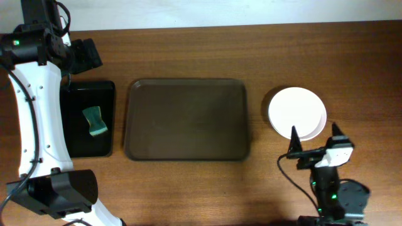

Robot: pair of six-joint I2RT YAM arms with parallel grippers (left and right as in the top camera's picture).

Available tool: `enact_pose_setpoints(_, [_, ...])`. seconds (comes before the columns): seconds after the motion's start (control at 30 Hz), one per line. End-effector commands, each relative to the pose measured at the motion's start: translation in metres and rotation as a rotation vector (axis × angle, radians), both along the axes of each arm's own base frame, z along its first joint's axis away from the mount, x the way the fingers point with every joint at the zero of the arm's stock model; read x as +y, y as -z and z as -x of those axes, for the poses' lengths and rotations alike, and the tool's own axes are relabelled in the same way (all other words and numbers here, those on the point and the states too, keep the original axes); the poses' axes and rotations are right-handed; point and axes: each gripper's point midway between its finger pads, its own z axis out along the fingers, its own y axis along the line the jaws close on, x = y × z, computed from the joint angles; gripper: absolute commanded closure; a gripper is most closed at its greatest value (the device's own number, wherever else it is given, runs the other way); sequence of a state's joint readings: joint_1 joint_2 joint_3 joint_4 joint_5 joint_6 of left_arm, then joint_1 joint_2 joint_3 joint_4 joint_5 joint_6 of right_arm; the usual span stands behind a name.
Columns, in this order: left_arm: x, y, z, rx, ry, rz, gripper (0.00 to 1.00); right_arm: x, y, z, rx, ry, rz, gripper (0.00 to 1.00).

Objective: Clean dirty plates on tray and stack at the side

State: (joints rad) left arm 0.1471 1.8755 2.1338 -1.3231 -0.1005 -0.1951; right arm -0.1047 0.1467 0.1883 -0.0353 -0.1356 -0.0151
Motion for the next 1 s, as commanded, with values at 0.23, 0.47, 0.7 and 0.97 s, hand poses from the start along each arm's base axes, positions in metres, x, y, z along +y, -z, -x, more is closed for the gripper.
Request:
enact_pose_setpoints(0.23, [0.001, -0.007, 0.0, -0.018, 0.007, -0.001, 0.01, 0.0, 0.065, 0.001, 0.075, 0.005, -0.057, 0.02])
enact_pose_setpoints(0.47, [0.001, -0.007, 0.0, -0.018, 0.008, -0.001, 0.01, 0.0, 0.065, 0.001, 0.075, 0.006, -0.057, 0.02])
enact_pose_setpoints(0.7, [0.001, -0.007, 0.0, -0.018, 0.008, -0.001, 0.01, 0.0, 0.065, 0.001, 0.075, 0.006, -0.057, 0.02])
enact_pose_setpoints(0.97, [0.001, -0.007, 0.0, -0.018, 0.007, -0.001, 0.01, 0.0, 0.065, 0.001, 0.075, 0.006, -0.057, 0.02])
